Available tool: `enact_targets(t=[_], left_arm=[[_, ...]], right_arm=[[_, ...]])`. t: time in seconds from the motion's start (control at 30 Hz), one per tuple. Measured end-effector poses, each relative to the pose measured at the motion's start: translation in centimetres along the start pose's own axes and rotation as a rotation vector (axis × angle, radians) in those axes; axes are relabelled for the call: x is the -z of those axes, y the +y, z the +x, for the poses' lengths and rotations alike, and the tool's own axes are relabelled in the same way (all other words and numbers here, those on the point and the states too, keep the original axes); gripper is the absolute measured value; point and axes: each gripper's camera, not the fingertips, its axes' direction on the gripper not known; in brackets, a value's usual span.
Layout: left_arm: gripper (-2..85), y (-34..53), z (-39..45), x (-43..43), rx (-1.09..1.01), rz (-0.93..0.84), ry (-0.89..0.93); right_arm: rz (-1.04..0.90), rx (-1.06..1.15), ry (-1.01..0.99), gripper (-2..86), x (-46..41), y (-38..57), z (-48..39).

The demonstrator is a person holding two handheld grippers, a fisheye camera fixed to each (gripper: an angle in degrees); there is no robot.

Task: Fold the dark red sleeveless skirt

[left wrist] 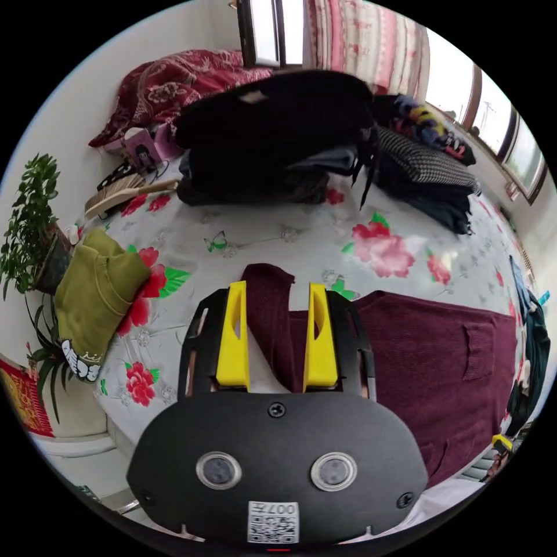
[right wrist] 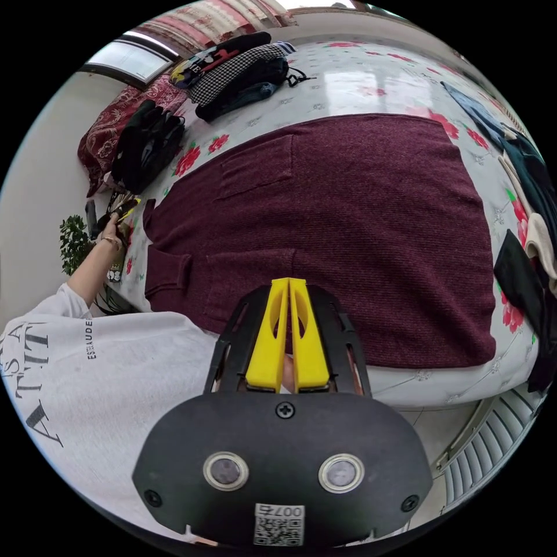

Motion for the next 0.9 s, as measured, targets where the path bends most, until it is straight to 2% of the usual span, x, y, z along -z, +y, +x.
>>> enact_targets(t=[0.17, 0.27, 0.33, 0.47, 0.57, 0.77, 0.83, 0.9], left_arm=[[7.4, 0.9, -0.3, -4.2, 0.015, -0.111, -0.107], [2.4, 2.2, -2.5, -3.0, 0.103, -0.059, -0.048], [0.2, 3.6, -4.9, -0.8, 0.186, 0.015, 0.09], [-0.5, 5.5, -6.2, 3.8, 0.211, 0.147, 0.272], [-0.5, 6.6, -4.0, 8.3, 0.127, 0.249, 0.389], [-0.1, 8.9, 6.2, 17.4, -0.283, 0.425, 0.649], [1.0, 9.6, 10.3, 17.0, -0.4, 0.387, 0.753], [3.1, 9.8, 13.4, 14.0, -0.432, 0.279, 0.719]], right_arm=[[-0.049, -0.046, 0.017, -0.3, -1.1, -0.7, 1.3], [-0.062, -0.061, 0.015, -0.3, -1.2, -1.1, 2.0], [-0.067, -0.06, 0.014, -0.3, -1.0, -1.3, 2.2], [-0.098, -0.04, 0.022, -0.3, -1.3, -1.6, 2.8], [-0.112, -0.031, 0.012, -0.3, -1.5, -1.8, 3.2], [-0.085, 0.006, -0.001, -0.3, -0.5, -1.5, 3.1], [-0.074, 0.006, -0.007, -0.3, -0.2, -0.9, 3.3], [-0.061, 0.002, -0.024, -0.3, -0.1, -0.3, 3.7]])
